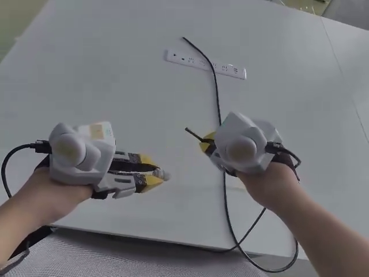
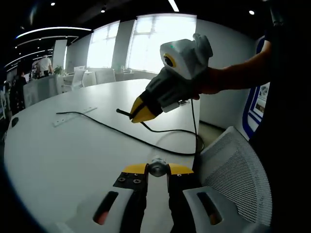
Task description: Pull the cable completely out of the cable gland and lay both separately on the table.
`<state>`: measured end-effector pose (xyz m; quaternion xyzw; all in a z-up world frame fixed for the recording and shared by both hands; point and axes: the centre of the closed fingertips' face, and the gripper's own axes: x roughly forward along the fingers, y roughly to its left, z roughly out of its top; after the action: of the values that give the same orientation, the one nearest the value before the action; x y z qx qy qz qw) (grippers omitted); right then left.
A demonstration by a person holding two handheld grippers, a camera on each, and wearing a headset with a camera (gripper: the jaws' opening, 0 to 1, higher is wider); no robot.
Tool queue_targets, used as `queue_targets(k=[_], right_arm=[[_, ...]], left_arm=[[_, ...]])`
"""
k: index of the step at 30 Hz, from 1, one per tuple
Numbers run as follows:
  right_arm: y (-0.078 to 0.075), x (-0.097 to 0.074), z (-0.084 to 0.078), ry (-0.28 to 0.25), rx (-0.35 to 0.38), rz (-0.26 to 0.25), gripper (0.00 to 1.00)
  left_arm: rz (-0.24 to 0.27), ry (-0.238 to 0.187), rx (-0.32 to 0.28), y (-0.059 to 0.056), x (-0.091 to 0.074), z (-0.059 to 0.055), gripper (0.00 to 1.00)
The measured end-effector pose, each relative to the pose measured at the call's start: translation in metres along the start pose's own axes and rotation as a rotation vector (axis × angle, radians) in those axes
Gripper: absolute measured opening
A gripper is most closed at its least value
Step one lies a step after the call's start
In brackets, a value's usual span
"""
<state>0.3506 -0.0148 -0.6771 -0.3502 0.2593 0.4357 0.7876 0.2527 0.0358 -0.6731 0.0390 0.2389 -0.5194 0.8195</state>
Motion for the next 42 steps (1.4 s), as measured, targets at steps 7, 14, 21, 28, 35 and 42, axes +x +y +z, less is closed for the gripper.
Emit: queue_targets(k=[7,14,21,28,35,42], right_arm=[[-0.001,0.011,0.017,-0.006,-0.072,0.016,0.00],[-0.001,0.020,0.034,-0.024,-0.062,0.043,0.00],[-0.001,0.030,0.055,-0.051,-0.047,0.057,0.00],[0.008,0.044,0.075,-0.066,-0.097,0.071,0.00],[0.027,0.061,0.101,-0.094,-0.143,0.132,0.00],[0.050,0.083,0.114,-0.112,-0.190,0.192,0.00]], left_arm=[[0.022,-0.003,-0.020,0.004,-0.005,-0.011,0.15],[0.038,-0.010,-0.042,0.009,-0.007,-0.021,0.15],[0.078,-0.024,-0.068,0.019,-0.011,-0.027,0.15],[0.102,-0.021,-0.082,0.026,-0.016,-0.039,0.15],[0.106,-0.016,-0.089,0.026,-0.013,-0.051,0.15],[0.113,-0.020,-0.104,0.029,-0.011,-0.059,0.15]])
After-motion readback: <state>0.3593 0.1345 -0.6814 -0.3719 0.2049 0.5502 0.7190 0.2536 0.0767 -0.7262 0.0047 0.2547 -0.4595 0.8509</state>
